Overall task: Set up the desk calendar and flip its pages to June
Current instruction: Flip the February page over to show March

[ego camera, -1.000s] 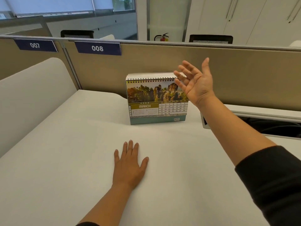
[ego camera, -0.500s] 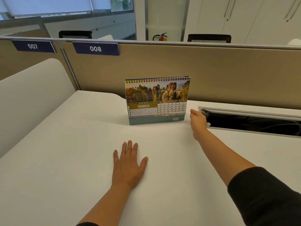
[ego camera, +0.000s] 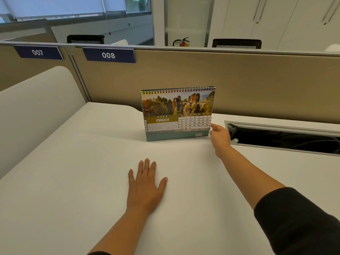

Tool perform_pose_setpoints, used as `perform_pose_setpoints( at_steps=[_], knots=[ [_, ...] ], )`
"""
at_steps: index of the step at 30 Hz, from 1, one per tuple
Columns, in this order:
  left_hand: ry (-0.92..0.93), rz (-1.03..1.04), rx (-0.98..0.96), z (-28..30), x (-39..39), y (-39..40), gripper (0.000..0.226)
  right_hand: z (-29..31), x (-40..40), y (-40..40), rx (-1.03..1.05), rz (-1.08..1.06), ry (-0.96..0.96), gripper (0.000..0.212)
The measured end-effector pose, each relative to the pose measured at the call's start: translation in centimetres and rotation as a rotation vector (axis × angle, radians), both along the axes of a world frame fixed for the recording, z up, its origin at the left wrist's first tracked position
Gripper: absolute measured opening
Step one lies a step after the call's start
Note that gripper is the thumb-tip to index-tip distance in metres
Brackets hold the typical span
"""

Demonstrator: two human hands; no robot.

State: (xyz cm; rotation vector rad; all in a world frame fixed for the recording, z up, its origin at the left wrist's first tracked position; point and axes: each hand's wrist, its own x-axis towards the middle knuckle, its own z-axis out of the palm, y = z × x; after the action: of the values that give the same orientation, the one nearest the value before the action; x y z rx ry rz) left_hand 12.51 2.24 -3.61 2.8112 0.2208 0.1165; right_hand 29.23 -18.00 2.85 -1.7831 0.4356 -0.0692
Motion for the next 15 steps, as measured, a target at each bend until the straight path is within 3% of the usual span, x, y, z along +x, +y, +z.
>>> perform_pose_setpoints(
  at_steps=[7, 15],
  knots=[
    [-0.004, 0.002, 0.005, -0.17, 0.03, 0.04, 0.068, -0.28, -0.28, -0.28, 0.023, -0.104, -0.058, 0.011],
    [0.000, 0.000, 0.005, -0.05, -0.06, 0.02, 0.068, -0.04, -0.63, -0.42, 0.015, -0.072, -0.101, 0.016]
  ],
)
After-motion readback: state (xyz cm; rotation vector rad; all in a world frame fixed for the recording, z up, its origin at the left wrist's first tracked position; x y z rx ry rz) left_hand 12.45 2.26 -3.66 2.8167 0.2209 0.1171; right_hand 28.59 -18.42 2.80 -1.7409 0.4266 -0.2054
